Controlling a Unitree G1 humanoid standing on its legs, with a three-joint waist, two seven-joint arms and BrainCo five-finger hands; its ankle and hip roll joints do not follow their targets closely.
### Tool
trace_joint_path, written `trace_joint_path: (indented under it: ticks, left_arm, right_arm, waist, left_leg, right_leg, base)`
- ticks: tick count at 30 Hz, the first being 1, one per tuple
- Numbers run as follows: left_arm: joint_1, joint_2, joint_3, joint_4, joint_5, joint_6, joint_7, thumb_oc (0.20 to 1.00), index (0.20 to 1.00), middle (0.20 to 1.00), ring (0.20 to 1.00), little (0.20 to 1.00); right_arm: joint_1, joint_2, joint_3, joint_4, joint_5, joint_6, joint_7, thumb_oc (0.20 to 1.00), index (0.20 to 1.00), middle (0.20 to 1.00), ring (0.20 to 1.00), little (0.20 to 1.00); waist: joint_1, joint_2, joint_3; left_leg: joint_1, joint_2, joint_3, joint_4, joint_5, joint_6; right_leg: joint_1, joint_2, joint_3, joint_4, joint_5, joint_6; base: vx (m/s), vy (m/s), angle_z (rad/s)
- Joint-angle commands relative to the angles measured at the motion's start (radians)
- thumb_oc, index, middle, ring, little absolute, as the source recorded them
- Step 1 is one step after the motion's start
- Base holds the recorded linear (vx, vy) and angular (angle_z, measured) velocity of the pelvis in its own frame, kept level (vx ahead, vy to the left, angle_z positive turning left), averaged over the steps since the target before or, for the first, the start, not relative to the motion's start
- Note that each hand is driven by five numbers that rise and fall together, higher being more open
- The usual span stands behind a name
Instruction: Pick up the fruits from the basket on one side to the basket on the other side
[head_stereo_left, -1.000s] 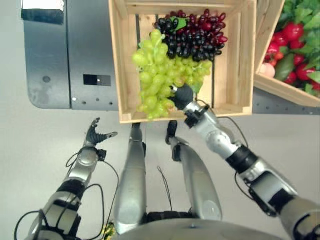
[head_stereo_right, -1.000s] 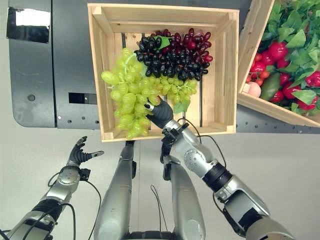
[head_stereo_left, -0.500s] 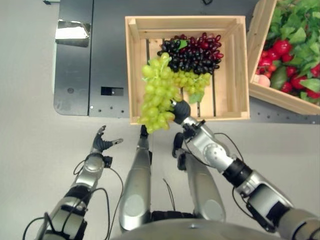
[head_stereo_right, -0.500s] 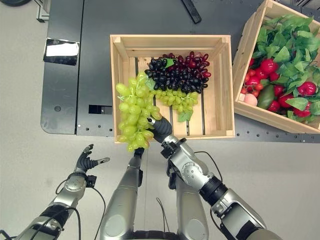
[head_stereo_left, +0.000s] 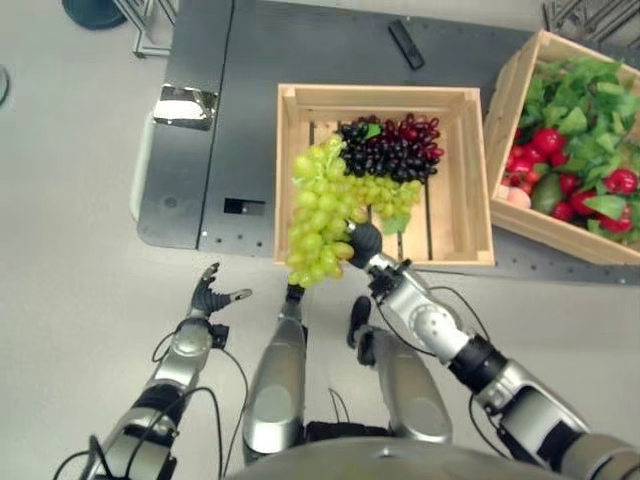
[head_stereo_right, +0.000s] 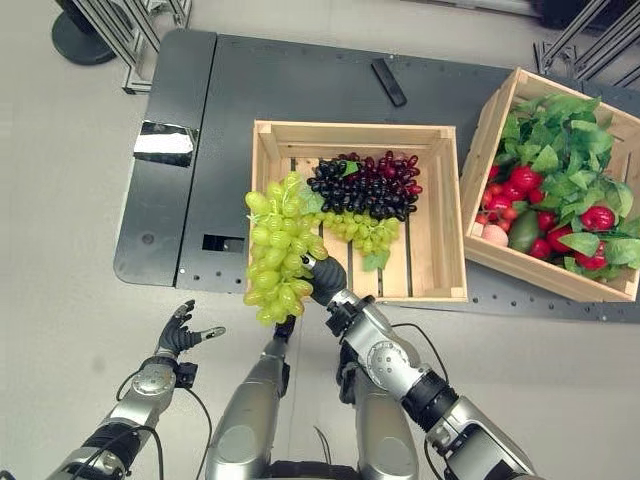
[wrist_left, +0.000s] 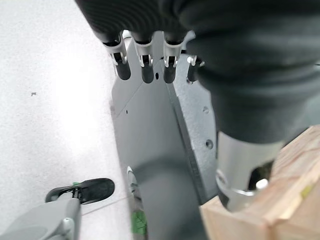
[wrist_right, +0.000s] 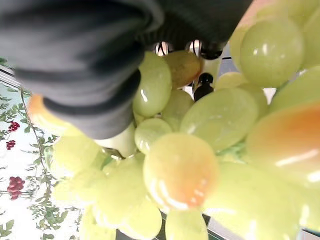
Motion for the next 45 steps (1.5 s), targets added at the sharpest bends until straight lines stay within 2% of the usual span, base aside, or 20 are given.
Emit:
trace_joint_path:
  ticks: [1, 5, 6, 7, 8, 14, 24, 30, 31, 32, 33, 37, 45]
  left_arm:
    - [0.061, 0.039, 0.015, -0.094, -0.017, -0.040, -0.025, 1.000, 1.000, 1.000, 1.000, 1.000]
    - [0.105, 0.066, 0.037, -0.228, -0.050, -0.056, -0.059, 1.000, 1.000, 1.000, 1.000, 1.000]
    - [0.138, 0.085, 0.055, -0.308, -0.069, -0.068, -0.084, 1.000, 1.000, 1.000, 1.000, 1.000]
    - [0.138, 0.085, 0.055, -0.308, -0.069, -0.068, -0.084, 1.000, 1.000, 1.000, 1.000, 1.000]
    - [0.167, 0.098, 0.076, -0.386, -0.101, -0.074, -0.104, 1.000, 1.000, 1.000, 1.000, 1.000]
    - [0.200, 0.130, 0.107, -0.536, -0.142, -0.089, -0.151, 1.000, 1.000, 1.000, 1.000, 1.000]
    - [0.185, 0.218, 0.077, -0.757, -0.262, -0.088, -0.262, 1.000, 1.000, 1.000, 1.000, 1.000]
    - [0.140, 0.313, 0.057, -0.854, -0.332, -0.067, -0.316, 1.000, 1.000, 1.000, 1.000, 1.000]
    - [0.126, 0.355, 0.049, -0.885, -0.391, -0.057, -0.338, 1.000, 1.000, 1.000, 1.000, 1.000]
    - [0.125, 0.355, 0.049, -0.884, -0.392, -0.057, -0.338, 1.000, 1.000, 1.000, 1.000, 1.000]
    - [0.083, 0.415, 0.005, -0.901, -0.466, -0.036, -0.359, 1.000, 1.000, 1.000, 1.000, 1.000]
    - [0.008, 0.480, -0.051, -0.899, -0.463, -0.035, -0.366, 1.000, 1.000, 1.000, 1.000, 1.000]
    - [-0.155, 0.533, -0.179, -0.865, -0.497, -0.019, -0.361, 1.000, 1.000, 1.000, 1.000, 1.000]
  right_arm:
    - [0.023, 0.034, -0.053, -0.105, -0.018, -0.003, 0.048, 0.200, 0.200, 0.200, 0.200, 0.200]
    - [0.043, 0.014, -0.079, -0.110, -0.040, 0.006, 0.049, 0.200, 0.200, 0.200, 0.200, 0.200]
    - [0.060, -0.004, -0.098, -0.118, -0.058, 0.011, 0.051, 0.200, 0.200, 0.200, 0.200, 0.200]
    - [0.060, -0.004, -0.098, -0.118, -0.058, 0.011, 0.051, 0.200, 0.200, 0.200, 0.200, 0.200]
    - [0.071, -0.015, -0.114, -0.114, -0.067, 0.016, 0.051, 0.200, 0.200, 0.200, 0.200, 0.200]
    - [0.077, -0.057, -0.161, -0.109, -0.143, 0.008, 0.038, 0.200, 0.200, 0.200, 0.200, 0.200]
    - [0.051, -0.101, -0.196, -0.091, -0.233, -0.004, 0.013, 0.200, 0.200, 0.200, 0.200, 0.200]
    - [0.017, -0.126, -0.196, -0.098, -0.282, -0.011, 0.001, 0.200, 0.200, 0.200, 0.200, 0.200]
    - [0.000, -0.136, -0.188, -0.095, -0.298, -0.012, -0.005, 0.200, 0.200, 0.200, 0.200, 0.200]
    - [0.000, -0.136, -0.188, -0.095, -0.298, -0.012, -0.005, 0.200, 0.200, 0.200, 0.200, 0.200]
    - [-0.028, -0.152, -0.169, -0.091, -0.309, -0.010, -0.016, 0.200, 0.200, 0.200, 0.200, 0.200]
    - [-0.045, -0.156, -0.164, -0.085, -0.307, -0.019, -0.017, 0.200, 0.200, 0.200, 0.200, 0.200]
    - [-0.094, -0.227, -0.162, -0.143, -0.446, -0.054, -0.059, 0.200, 0.200, 0.200, 0.200, 0.200]
  waist:
    - [0.001, -0.019, -0.077]
    - [0.007, -0.014, -0.090]
    - [0.011, -0.012, -0.098]
    - [0.011, -0.012, -0.098]
    - [0.016, -0.011, -0.105]
    - [0.026, -0.007, -0.130]
    - [0.022, 0.000, -0.161]
    - [0.011, 0.002, -0.173]
    - [0.006, 0.002, -0.177]
    - [0.006, 0.001, -0.177]
    - [-0.005, -0.001, -0.179]
    - [-0.013, -0.005, -0.182]
    - [-0.040, -0.015, -0.185]
  left_leg:
    - [0.011, 0.000, -0.009, 0.055, -0.067, 0.004]
    - [0.017, -0.003, -0.019, 0.050, -0.067, 0.005]
    - [0.019, -0.005, -0.024, 0.048, -0.068, 0.006]
    - [0.019, -0.005, -0.024, 0.048, -0.068, 0.006]
    - [0.023, -0.008, -0.028, 0.048, -0.069, 0.007]
    - [0.027, -0.012, -0.041, 0.040, -0.066, 0.006]
    - [0.033, -0.019, -0.048, 0.030, -0.063, 0.003]
    - [0.039, -0.018, -0.040, 0.032, -0.067, 0.006]
    - [0.040, -0.018, -0.033, 0.036, -0.070, 0.008]
    - [0.040, -0.018, -0.032, 0.036, -0.070, 0.008]
    - [0.040, -0.015, -0.028, 0.041, -0.072, 0.009]
    - [0.043, -0.013, -0.020, 0.040, -0.072, 0.009]
    - [0.038, -0.006, -0.011, 0.043, -0.073, 0.010]
  right_leg:
    - [0.048, -0.100, 0.011, -0.046, 0.052, 0.143]
    - [0.060, -0.105, -0.003, -0.048, 0.046, 0.144]
    - [0.065, -0.108, -0.010, -0.050, 0.043, 0.145]
    - [0.065, -0.108, -0.010, -0.050, 0.043, 0.145]
    - [0.072, -0.111, -0.016, -0.052, 0.041, 0.145]
    - [0.085, -0.119, -0.034, -0.061, 0.038, 0.146]
    - [0.100, -0.127, -0.049, -0.077, 0.041, 0.147]
    - [0.099, -0.125, -0.042, -0.075, 0.042, 0.148]
    - [0.098, -0.125, -0.035, -0.074, 0.043, 0.148]
    - [0.098, -0.125, -0.035, -0.074, 0.043, 0.148]
    - [0.095, -0.123, -0.026, -0.072, 0.046, 0.150]
    - [0.094, -0.121, -0.020, -0.074, 0.045, 0.151]
    - [0.082, -0.118, -0.010, -0.063, 0.046, 0.154]
  base:
    - [0.03, 0.000, 0.08]
    - [0.02, -0.002, 0.10]
    - [0.01, 0.002, 0.09]
    - [0.01, -0.006, 0.09]
    - [0.00, -0.015, 0.07]
    - [0.00, -0.014, 0.12]
    - [0.00, 0.002, 0.07]
    - [0.00, 0.004, 0.02]
    - [0.00, 0.000, 0.00]
    - [0.00, 0.000, 0.00]
    - [0.00, 0.000, 0.00]
    - [0.00, 0.009, -0.04]
    - [0.00, 0.000, 0.00]
